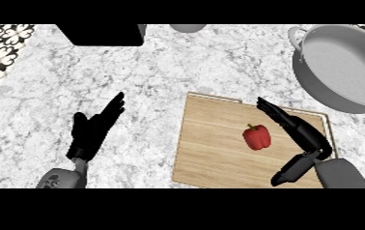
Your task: Pick the bell pepper from the tray and place it in the pot
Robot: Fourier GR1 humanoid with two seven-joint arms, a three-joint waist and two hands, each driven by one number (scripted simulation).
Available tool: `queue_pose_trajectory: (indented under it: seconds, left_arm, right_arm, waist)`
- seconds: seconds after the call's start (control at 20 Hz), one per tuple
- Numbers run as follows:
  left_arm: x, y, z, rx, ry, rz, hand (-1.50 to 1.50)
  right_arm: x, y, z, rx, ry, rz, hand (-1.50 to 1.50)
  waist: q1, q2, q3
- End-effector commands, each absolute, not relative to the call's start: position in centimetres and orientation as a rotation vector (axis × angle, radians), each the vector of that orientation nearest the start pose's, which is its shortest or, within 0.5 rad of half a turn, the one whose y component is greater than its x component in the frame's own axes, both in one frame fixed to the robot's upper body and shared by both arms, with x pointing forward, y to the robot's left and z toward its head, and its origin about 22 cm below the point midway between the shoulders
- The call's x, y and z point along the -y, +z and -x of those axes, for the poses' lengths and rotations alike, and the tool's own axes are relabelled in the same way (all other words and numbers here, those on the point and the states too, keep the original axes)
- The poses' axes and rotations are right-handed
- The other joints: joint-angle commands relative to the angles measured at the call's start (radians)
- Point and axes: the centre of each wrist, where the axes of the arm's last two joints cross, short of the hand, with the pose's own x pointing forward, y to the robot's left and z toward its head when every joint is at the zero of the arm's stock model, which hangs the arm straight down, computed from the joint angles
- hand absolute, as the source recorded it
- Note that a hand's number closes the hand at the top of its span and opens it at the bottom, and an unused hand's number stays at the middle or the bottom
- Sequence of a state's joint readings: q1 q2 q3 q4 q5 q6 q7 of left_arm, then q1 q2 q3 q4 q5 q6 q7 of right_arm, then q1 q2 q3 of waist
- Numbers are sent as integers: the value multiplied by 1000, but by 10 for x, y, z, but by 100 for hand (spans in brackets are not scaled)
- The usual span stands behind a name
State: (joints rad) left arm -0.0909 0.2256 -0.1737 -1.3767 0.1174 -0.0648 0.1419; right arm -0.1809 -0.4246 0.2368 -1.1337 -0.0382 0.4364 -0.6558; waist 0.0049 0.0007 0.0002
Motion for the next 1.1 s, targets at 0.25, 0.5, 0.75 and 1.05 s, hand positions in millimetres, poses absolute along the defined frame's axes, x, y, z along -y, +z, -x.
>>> queue_pose_trajectory:
  seconds: [0.25, 0.5, 0.75, 1.05]
  left_arm:
    - [-254, -25, -255, 1273, -268, 59, 0]
    - [-251, -16, -260, 1289, -297, 52, 0]
    - [-256, -31, -268, 1297, -282, 45, 0]
    - [-237, -17, -263, 1294, -309, 77, 0]
  right_arm:
    - [299, -70, -268, 1667, 576, -586, -150]
    - [271, -79, -297, 1614, 551, -644, -150]
    - [248, -85, -289, 1760, 715, -541, 150]
    - [241, -104, -282, 1716, 587, -646, 150]
  waist:
    - [-1, 0, 0]
    - [5, 2, 1]
    - [2, 4, 1]
    - [18, 4, 2]
